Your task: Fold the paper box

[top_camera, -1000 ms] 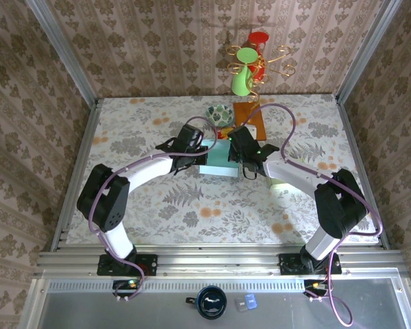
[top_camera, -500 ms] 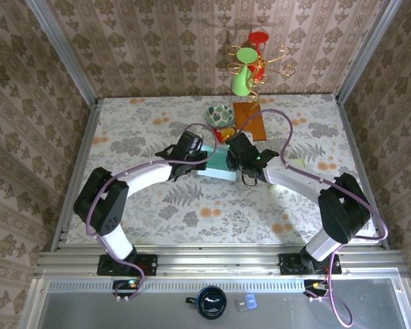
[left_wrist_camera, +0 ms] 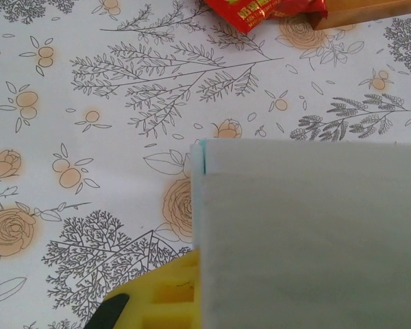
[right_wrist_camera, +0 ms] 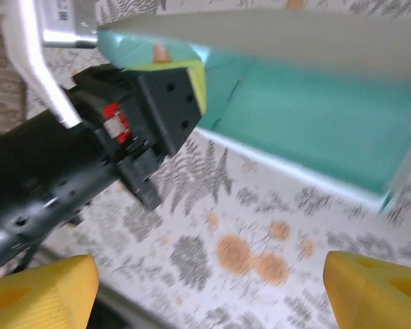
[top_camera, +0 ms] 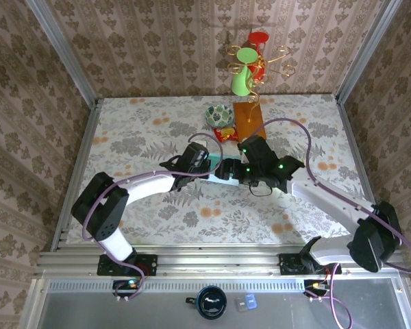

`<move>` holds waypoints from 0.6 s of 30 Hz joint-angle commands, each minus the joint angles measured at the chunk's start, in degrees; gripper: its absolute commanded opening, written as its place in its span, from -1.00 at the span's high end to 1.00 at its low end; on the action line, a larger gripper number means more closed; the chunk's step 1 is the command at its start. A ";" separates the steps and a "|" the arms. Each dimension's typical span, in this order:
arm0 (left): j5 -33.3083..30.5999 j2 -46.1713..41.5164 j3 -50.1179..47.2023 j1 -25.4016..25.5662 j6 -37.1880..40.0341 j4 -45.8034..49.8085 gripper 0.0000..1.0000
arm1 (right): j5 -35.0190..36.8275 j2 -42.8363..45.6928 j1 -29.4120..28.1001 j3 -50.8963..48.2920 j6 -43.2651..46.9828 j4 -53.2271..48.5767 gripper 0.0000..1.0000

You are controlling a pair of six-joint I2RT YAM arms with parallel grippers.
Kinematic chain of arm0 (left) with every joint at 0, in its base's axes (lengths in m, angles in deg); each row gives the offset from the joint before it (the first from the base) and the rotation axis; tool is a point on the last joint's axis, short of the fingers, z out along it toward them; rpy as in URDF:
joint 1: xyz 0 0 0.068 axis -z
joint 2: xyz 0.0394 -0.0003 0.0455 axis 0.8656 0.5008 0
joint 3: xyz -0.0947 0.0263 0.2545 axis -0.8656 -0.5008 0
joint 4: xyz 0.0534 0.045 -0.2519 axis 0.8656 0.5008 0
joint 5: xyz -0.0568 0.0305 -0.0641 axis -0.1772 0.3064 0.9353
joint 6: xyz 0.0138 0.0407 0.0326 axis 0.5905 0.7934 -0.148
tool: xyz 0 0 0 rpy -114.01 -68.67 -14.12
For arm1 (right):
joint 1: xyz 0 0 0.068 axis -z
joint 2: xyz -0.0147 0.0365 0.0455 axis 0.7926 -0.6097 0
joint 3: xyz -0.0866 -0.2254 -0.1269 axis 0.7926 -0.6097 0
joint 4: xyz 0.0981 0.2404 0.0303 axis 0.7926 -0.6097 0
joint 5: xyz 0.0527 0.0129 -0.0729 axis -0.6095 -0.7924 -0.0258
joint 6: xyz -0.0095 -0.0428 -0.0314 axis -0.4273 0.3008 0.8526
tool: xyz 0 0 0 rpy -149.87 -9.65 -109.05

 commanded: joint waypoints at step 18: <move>-2.37 -1.27 -5.54 2.58 -0.51 3.96 1.00 | -16.85 -0.26 23.01 4.42 -24.03 -6.60 -0.44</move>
